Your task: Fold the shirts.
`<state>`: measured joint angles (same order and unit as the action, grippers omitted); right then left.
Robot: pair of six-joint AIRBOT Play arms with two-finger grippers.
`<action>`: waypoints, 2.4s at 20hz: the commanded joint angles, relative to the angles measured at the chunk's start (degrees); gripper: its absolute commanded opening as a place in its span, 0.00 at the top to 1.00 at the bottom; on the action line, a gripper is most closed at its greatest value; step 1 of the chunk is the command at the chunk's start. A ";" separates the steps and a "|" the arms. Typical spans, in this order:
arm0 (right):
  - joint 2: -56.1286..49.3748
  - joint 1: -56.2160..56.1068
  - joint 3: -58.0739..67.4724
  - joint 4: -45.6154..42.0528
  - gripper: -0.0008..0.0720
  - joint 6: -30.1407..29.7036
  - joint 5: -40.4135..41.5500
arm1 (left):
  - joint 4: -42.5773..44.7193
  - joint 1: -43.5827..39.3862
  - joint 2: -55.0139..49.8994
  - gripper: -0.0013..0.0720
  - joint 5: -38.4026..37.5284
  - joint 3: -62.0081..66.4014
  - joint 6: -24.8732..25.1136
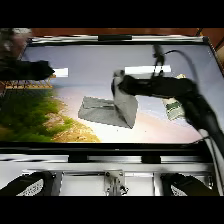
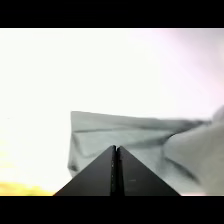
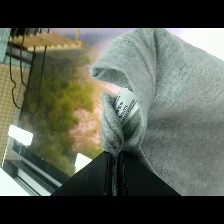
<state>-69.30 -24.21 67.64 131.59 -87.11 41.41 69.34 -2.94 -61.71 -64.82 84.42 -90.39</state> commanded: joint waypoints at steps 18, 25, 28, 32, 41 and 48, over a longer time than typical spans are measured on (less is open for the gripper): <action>-12.79 -6.45 0.02 -16.59 0.17 11.50 -7.43 | 3.10 15.15 16.94 0.93 -8.72 -5.20 -0.28; -12.59 11.34 -5.31 -18.27 0.13 2.78 21.18 | 3.10 15.15 16.90 0.93 -7.19 -5.44 -0.13; -17.57 11.37 -5.62 -10.75 0.13 -1.27 18.14 | 3.10 15.15 16.90 0.93 -6.21 -5.44 -0.13; -21.51 11.32 -5.62 -9.86 0.13 -1.97 15.19 | 3.10 15.12 16.65 0.93 -6.25 -5.44 -0.13; -22.53 12.44 1.99 5.38 0.91 -18.43 11.02 | -0.98 14.99 13.64 0.93 -6.16 -5.44 -0.11; -21.11 25.29 24.48 4.35 0.91 -15.63 11.02 | -1.01 14.93 13.16 0.93 -6.27 -5.44 1.20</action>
<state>-90.72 -3.77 84.86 135.87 -103.70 52.56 68.51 12.05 -48.42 -70.98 78.98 -89.86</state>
